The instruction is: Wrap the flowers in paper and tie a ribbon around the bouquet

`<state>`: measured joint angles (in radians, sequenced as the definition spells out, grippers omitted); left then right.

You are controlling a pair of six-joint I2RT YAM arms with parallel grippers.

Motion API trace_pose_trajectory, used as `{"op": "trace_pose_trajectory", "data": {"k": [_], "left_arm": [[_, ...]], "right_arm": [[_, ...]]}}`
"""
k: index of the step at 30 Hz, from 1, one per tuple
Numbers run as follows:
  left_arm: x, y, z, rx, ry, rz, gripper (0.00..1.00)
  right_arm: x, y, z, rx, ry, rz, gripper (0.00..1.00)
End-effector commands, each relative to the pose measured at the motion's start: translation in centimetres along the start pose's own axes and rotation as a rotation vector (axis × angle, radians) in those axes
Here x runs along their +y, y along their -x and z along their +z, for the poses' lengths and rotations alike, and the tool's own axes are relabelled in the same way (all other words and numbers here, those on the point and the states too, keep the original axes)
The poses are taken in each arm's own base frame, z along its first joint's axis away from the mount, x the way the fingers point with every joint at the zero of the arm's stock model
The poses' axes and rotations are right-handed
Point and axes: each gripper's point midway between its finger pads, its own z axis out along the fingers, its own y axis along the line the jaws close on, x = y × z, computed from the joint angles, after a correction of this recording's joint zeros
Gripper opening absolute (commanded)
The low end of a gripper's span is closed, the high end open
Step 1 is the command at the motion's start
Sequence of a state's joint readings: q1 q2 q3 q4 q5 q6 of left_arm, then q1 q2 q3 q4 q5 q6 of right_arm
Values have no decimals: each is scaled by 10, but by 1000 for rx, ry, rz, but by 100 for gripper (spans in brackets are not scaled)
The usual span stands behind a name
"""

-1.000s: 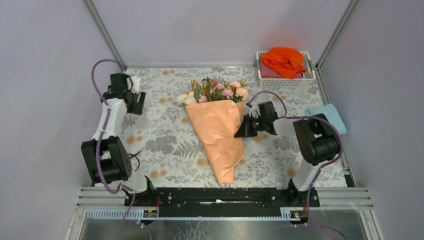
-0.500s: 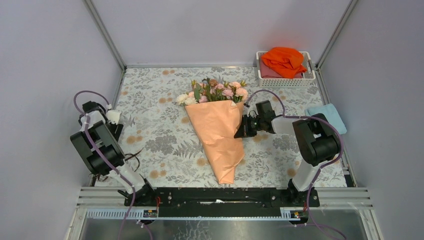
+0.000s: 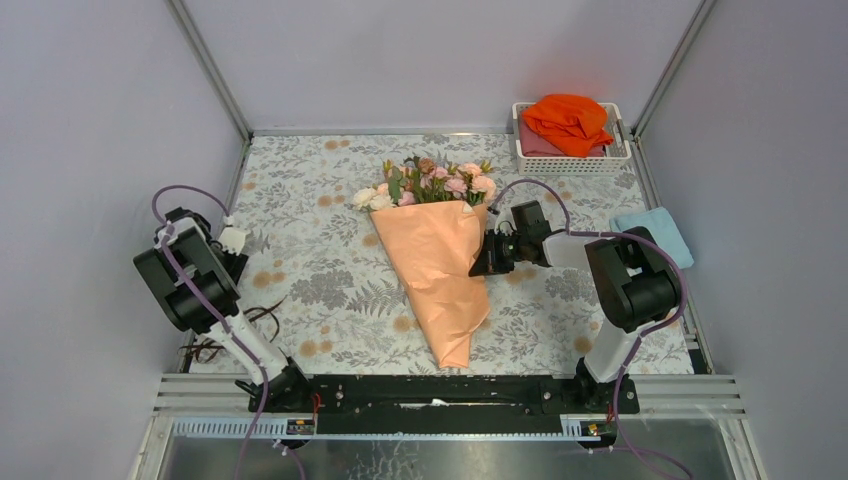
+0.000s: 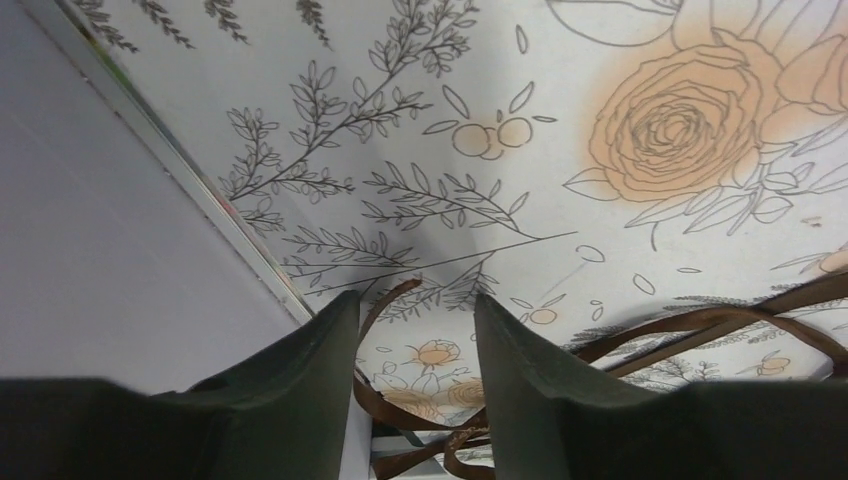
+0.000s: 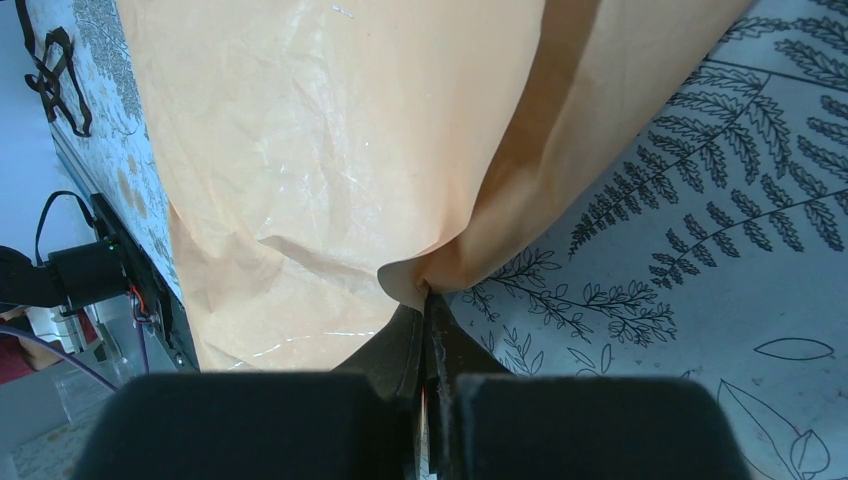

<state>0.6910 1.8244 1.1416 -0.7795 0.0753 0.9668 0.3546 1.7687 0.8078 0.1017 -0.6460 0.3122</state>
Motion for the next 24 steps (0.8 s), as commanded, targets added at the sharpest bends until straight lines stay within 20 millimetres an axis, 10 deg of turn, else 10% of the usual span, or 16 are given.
{"op": "trace_pose_trajectory", "data": {"k": [1, 6, 14, 19, 24], "left_arm": [[-25, -7, 13, -18, -95, 30, 46], [-16, -5, 17, -15, -58, -2, 1], [-38, 48, -27, -221, -72, -54, 0], [-157, 122, -95, -389, -284, 181, 0], [-344, 143, -176, -490, -559, 685, 0]], "right_arm": [[13, 18, -6, -44, 6, -57, 0], [15, 20, -8, -52, 9, -62, 0], [19, 27, -7, -65, 17, -36, 0], [22, 42, -5, -101, 9, 23, 0], [31, 65, -2, -138, 22, 102, 0]]}}
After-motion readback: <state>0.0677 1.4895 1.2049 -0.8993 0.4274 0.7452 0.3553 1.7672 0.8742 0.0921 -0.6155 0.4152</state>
